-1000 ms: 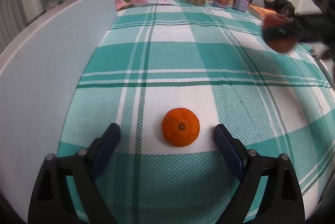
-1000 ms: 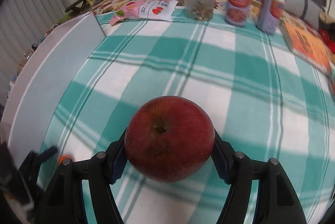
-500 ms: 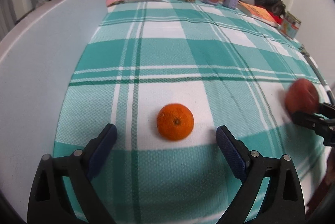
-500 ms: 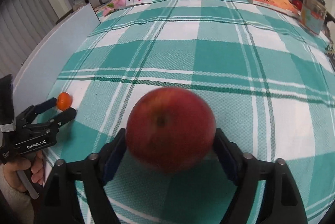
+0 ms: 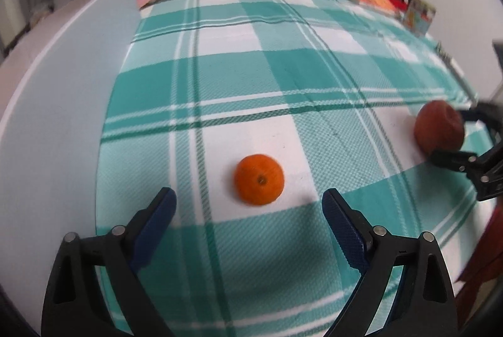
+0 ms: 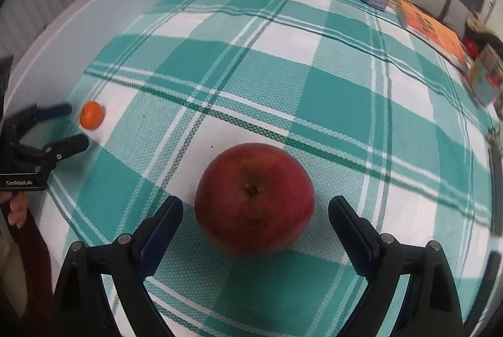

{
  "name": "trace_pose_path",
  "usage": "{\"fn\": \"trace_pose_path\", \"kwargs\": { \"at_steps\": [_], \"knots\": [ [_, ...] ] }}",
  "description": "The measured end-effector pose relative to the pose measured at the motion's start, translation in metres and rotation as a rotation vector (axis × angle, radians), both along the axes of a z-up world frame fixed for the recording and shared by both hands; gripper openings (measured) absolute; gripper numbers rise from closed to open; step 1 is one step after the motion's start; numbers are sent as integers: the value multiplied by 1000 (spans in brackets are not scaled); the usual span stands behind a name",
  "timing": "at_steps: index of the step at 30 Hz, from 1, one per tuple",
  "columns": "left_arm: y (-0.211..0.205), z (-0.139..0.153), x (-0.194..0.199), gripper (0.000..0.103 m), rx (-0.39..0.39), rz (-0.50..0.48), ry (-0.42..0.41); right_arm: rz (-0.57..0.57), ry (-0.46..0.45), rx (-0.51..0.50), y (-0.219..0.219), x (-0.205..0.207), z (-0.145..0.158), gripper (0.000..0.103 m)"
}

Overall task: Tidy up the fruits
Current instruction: 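Carry the tangerine into the white box while the right gripper carries the red apple there, then open the left gripper over the box while the right gripper releases the apple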

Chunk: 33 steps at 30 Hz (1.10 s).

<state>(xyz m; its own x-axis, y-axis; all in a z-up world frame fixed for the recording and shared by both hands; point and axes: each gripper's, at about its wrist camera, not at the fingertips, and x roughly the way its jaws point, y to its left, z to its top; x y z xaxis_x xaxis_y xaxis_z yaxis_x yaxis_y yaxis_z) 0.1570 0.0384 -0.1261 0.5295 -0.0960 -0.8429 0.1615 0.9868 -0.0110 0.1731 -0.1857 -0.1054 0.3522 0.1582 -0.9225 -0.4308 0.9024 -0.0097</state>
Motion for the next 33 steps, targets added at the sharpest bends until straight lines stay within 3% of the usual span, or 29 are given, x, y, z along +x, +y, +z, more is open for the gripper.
{"fn": "trace_pose_path", "kwargs": {
  "at_steps": [1,3,4,6,7,11,14,16,20,22,24,27,30,33],
  "knots": [
    [-5,-3,3,79,28,-10,9,21,3,-20,3,2,-1,93],
    [-8,-4,6,73,31,0,12,42,14,-54,7,6,-4,74],
    [-7,-3,8,66,21,15,23,38,20,-64,7,7,-5,69],
    [-5,0,10,38,0,30,31,15,33,-50,5,9,-4,69],
    [-5,3,10,29,-3,30,44,-1,39,-35,2,10,-4,69],
    [6,32,-5,28,-116,47,49,-73,89,117,-8,9,9,69],
    [36,86,-29,28,-302,79,28,-66,102,254,2,6,40,69],
    [61,121,-42,28,-370,97,0,-26,86,321,23,7,69,69],
    [141,185,-60,28,-388,193,-87,118,50,411,95,10,125,69],
    [188,198,-59,28,-355,273,-101,204,60,449,142,10,146,69],
    [232,190,-49,28,-286,344,-68,298,76,464,193,7,159,69],
    [288,148,-25,28,-205,445,47,466,107,404,281,-9,157,69],
    [319,99,-4,28,-150,502,170,547,194,336,347,-23,128,69],
    [336,56,13,29,-168,540,285,594,240,173,407,-30,85,69]
  ]
}}
